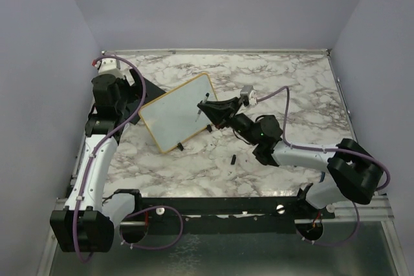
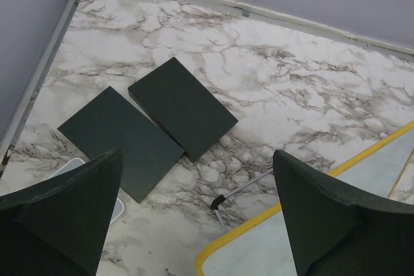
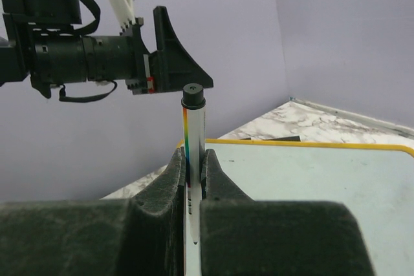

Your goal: Write a sentence on the whiteboard

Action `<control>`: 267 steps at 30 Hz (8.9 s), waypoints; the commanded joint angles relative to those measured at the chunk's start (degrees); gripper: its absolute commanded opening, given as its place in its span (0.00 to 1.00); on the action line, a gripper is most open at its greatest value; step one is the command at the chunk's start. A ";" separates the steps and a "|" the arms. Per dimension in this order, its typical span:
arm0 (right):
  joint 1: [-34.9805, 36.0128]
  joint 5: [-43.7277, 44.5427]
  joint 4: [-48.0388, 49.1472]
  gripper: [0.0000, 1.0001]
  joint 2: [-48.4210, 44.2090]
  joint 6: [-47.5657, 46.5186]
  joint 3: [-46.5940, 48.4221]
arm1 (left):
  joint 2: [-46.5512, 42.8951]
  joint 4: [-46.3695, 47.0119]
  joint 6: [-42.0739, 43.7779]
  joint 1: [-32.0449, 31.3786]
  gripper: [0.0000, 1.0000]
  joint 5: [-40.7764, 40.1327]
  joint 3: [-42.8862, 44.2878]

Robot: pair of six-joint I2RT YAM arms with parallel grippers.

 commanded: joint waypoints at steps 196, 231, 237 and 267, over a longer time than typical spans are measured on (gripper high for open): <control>16.38 18.50 13.73 0.01 44.25 -19.85 36.23 | 0.52 -4.17 -3.00 8.07 0.69 9.17 -7.78; 15.40 20.17 13.35 0.01 46.28 -19.59 36.98 | 0.30 -4.31 -2.74 7.99 0.68 9.37 -7.78; 15.12 20.67 13.80 0.01 45.85 -19.84 36.36 | 0.30 -4.32 -2.67 8.07 0.68 9.40 -7.73; 14.54 21.92 15.39 0.01 44.46 -21.35 34.03 | 0.10 -4.44 -2.47 8.00 0.67 9.29 -7.69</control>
